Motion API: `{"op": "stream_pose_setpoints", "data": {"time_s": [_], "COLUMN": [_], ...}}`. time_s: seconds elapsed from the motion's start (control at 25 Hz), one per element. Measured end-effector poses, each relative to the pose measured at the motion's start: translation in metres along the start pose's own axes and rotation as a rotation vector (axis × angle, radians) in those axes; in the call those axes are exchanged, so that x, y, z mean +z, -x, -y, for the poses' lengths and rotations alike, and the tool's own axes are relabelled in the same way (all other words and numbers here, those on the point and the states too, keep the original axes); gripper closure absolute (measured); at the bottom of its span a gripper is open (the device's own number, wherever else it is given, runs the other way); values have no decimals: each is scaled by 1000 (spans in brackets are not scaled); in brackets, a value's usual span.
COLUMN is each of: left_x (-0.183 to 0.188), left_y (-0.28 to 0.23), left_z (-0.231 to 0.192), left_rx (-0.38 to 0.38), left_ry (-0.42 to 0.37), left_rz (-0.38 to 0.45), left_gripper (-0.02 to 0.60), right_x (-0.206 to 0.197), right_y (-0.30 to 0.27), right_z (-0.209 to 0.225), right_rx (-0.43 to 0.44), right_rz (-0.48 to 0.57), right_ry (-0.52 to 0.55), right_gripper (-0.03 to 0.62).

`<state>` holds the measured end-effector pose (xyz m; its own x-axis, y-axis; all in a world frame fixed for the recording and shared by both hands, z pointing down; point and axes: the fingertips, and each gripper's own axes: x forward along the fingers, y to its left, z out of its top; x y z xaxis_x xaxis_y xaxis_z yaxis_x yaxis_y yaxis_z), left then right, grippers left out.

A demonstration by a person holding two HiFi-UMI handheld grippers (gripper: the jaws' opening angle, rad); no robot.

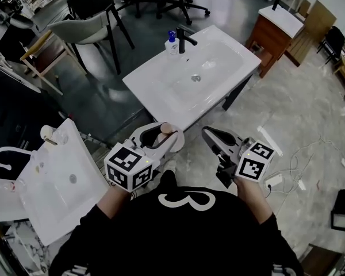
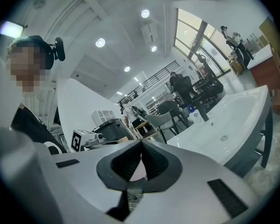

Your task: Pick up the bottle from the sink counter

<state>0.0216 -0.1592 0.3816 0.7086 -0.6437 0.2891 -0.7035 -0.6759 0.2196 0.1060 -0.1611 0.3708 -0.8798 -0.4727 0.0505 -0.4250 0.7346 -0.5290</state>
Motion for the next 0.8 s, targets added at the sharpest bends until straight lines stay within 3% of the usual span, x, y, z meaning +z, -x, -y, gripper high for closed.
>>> {"op": "stream_pose_setpoints", "data": {"time_s": [0.28,0.8], "left_x": [-5,-5], "left_y": [14,25], "left_z": [50,97], "left_rx": [-36,-60], "left_ry": [-17,-34], "left_rz": [11,22], "left_gripper": [433,431], "right_x": [-14,-22], "right_y": [36,72], "right_z": [-28,-60], "right_rx": [3,1], "right_rz": [9,10], "right_ry": [48,86], "right_gripper": [580,580]}}
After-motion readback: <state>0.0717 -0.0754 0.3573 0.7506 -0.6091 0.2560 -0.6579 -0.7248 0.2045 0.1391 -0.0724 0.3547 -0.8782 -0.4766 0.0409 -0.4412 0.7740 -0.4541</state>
